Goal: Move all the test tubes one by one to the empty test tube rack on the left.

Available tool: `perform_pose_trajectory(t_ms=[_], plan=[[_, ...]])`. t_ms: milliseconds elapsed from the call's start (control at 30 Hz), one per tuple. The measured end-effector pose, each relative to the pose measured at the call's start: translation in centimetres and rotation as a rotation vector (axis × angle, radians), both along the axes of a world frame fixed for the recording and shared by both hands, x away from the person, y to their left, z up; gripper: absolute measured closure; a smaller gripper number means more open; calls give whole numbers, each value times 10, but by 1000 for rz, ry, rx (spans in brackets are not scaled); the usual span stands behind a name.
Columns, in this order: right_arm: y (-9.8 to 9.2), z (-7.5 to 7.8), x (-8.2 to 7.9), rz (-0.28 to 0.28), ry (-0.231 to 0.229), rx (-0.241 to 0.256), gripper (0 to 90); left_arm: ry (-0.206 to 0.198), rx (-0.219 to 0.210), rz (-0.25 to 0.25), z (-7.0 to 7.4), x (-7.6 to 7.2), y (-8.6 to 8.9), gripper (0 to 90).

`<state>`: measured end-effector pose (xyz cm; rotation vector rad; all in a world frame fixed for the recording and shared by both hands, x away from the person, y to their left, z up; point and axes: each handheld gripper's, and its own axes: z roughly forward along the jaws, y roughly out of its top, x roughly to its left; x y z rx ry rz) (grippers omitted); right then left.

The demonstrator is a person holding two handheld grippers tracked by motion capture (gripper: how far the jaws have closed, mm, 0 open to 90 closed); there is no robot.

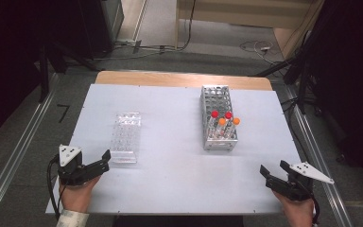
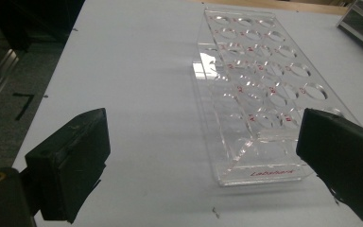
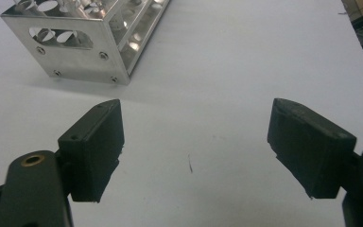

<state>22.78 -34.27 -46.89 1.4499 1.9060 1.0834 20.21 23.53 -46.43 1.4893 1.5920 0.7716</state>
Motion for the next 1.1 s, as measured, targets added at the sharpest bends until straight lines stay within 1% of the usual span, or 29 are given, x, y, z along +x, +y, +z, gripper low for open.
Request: perform_pose_trajectory(t_ms=[67,133,233,300,333,467,600,667,767,833,933,1100], plan=[[0,1,1,2,-6,-8,178,2,2,0,0,1,0,41],[0,3,1,0,-7,-5,178,-1,3,-2,0,2,-1,43],[0,4,2,2,-10,-6,178,6,10,-6,-1,4,-3,42],[1,5,4,3,-14,-10,179,9,8,-6,-2,6,-3,42],[1,6,4,3,-10,-9,180,14,1,-15,-3,7,-3,42],[3,8,7,7,-15,-14,181,10,1,-23,-2,8,-4,41],[8,13,11,20,-24,-19,182,-9,12,-21,1,8,-6,39],[11,14,14,28,-20,-29,181,-14,30,-19,2,9,-9,38],[15,15,16,36,-22,-29,182,-14,29,-21,2,9,-10,38],[21,18,20,51,-30,-33,182,-20,29,-21,2,9,-11,38],[24,20,22,57,-36,-35,182,-14,29,-35,2,10,-12,39],[30,22,26,67,-48,-31,185,-13,32,-42,2,10,-13,39]])
